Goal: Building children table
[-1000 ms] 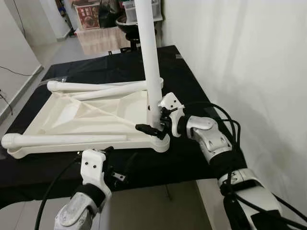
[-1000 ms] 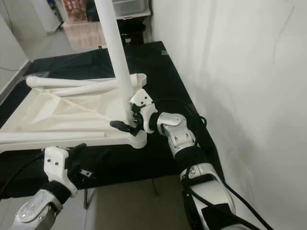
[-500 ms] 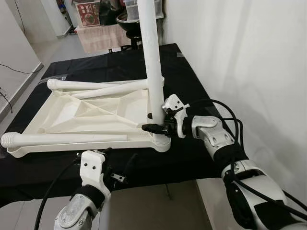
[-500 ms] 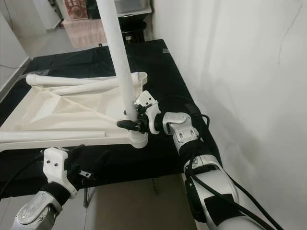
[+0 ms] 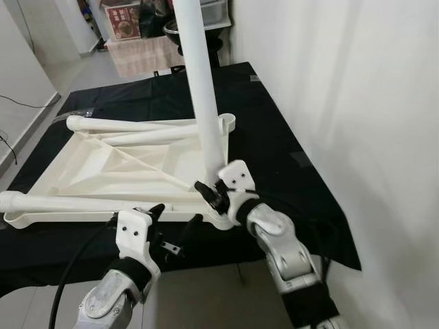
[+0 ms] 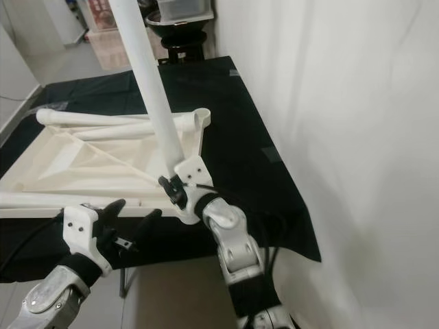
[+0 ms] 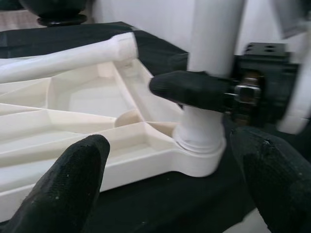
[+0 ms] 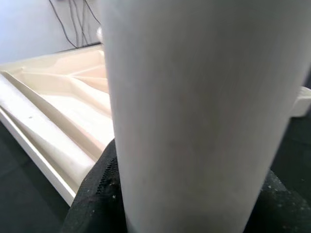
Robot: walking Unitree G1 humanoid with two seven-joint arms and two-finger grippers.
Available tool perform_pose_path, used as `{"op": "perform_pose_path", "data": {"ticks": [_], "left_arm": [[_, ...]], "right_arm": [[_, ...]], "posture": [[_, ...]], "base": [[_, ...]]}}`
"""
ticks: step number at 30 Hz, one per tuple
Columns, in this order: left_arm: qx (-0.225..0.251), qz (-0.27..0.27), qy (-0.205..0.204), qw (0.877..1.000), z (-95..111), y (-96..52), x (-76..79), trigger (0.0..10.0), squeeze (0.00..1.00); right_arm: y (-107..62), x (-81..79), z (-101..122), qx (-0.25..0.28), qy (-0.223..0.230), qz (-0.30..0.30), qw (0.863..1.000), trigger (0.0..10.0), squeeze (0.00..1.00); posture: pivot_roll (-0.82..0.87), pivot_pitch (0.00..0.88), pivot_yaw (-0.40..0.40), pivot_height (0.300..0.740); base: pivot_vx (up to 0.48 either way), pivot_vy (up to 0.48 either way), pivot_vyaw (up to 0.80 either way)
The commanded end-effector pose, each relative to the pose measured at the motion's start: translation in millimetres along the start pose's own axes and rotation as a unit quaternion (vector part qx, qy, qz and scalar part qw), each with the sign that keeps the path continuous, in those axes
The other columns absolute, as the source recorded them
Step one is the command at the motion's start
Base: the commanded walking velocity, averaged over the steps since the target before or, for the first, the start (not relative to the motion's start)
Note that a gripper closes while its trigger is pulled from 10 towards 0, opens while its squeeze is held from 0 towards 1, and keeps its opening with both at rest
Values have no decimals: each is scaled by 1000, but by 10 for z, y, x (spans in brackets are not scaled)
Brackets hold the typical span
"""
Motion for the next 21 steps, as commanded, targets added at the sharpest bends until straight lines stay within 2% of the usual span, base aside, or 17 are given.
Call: {"op": "perform_pose_path", "data": {"ticks": [1,2,8,9,10,11,12,14,15,16,19,20,21], "left_arm": [[-9,6,2,1000,-47,-10,-36,10000,0],[-8,10,3,1000,-44,-11,-43,10000,0],[-8,13,3,1000,-41,-13,-49,10000,0],[-9,11,2,1000,-42,-11,-49,10000,0],[-9,10,2,1000,-41,-9,-49,10000,0],[-9,9,2,1000,-42,-8,-44,10000,0],[-9,9,2,1000,-42,-8,-44,10000,0],[-9,9,1,1000,-43,-8,-36,10000,0],[-9,9,1,1000,-43,-8,-36,10000,0],[-9,9,1,1000,-44,-10,-33,10000,0],[-9,9,1,1000,-45,-12,-30,10000,0],[-9,9,1,1000,-43,-15,-26,10000,0],[-9,9,1,1000,-43,-15,-26,10000,0]], "right_arm": [[17,6,-186,-35,4,2,999,10000,949],[11,-6,-154,-30,12,7,999,10000,1000],[47,82,-53,-19,19,16,1000,10000,1000],[72,67,-6,-14,19,51,998,10000,569],[83,56,28,-11,18,75,997,10000,569],[90,23,36,-10,-7,119,993,10000,0],[90,23,36,-10,-7,119,993,10000,0],[84,-4,16,-20,-50,189,981,10000,0],[84,-4,16,-20,-50,189,981,10000,0],[86,6,16,-25,-60,214,975,10000,0],[118,76,78,-26,-54,234,970,10000,0],[150,144,143,-22,-38,230,972,10000,0],[150,144,143,-22,-38,230,972,10000,0]], "posture": [[-40,87,78,740],[-40,87,78,740],[-33,87,82,740],[-36,88,82,740],[-39,89,82,740],[-38,87,81,740],[-38,87,81,740],[-34,84,79,740],[-34,84,79,740],[-33,83,79,740],[-25,83,73,740],[-21,87,69,740],[-21,87,69,740]], "base": [[0,0,0],[0,0,0],[0,0,0],[0,0,0],[0,0,0],[0,0,0],[0,0,0],[0,0,0],[0,0,0],[0,0,0],[0,0,0],[0,0,0],[0,0,0]]}}
Point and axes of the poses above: a point about 5 cm out from each wrist's last joint towards the gripper, its own y axis pointing out of the wrist towards the gripper, its own z axis along the axis of the wrist's last joint, x = y × z, the point moved 5 cm from there along y, pointing out of the wrist towards the gripper, and after that the axes turned 3 degrees about y, right-handed, at the moved point
